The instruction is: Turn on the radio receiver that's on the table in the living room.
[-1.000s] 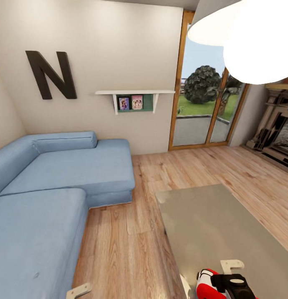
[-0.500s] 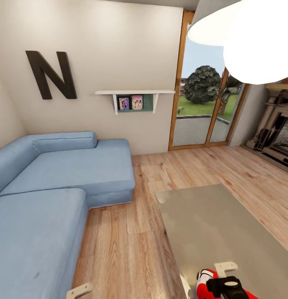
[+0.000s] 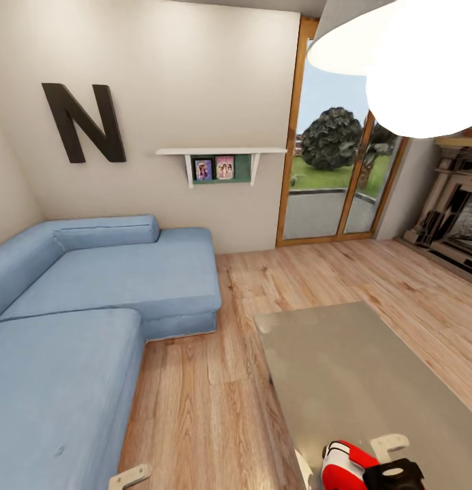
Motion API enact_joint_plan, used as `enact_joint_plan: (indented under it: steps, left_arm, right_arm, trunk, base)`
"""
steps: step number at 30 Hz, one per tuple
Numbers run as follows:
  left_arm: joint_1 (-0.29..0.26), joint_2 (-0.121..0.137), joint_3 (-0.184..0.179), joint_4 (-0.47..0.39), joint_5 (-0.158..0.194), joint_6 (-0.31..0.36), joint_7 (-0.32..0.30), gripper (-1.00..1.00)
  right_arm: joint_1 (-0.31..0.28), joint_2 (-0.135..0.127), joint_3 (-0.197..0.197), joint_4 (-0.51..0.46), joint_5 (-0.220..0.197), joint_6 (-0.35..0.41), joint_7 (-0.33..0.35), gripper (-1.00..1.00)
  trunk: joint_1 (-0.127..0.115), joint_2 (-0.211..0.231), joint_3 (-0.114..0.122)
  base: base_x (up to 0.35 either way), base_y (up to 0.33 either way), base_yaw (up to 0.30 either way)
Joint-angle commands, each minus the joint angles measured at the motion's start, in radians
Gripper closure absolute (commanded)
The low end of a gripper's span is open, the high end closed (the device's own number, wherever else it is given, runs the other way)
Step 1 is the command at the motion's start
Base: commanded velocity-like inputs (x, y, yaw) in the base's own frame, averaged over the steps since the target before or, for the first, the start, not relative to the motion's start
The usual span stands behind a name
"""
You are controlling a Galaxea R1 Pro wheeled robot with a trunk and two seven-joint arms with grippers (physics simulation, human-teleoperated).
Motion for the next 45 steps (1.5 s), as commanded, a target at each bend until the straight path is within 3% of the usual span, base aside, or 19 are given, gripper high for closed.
enact_joint_plan:
  steps: [1,24,31,45]
  left_arm:
    - [0.000,0.000,0.000,0.000,0.000,0.000,0.000,-1.00]
    - [0.000,0.000,0.000,0.001,-0.001,0.000,0.000,-1.00]
    - [0.000,0.000,0.000,0.001,-0.001,0.000,0.000,-1.00]
    - [0.000,0.000,0.000,0.000,-0.001,0.000,0.000,-1.00]
  right_arm:
    - [0.000,-0.004,-0.004,0.000,0.000,0.000,0.000,-1.00]
    - [0.000,-0.005,0.002,0.001,0.000,-0.002,0.002,-1.00]
    - [0.000,-0.001,0.052,0.002,-0.001,-0.003,0.003,-1.00]
    - [0.000,0.000,0.057,0.001,-0.003,-0.005,0.005,-1.00]
  trunk:
    - [0.000,0.000,0.000]
    - [0.000,0.000,0.000]
    - [0.000,0.000,0.000]
    - [0.000,0.000,0.000]
  base:
    - [0.000,0.000,0.000]
    - [0.000,0.000,0.000]
    - [0.000,0.000,0.000]
    - [0.000,0.000,0.000]
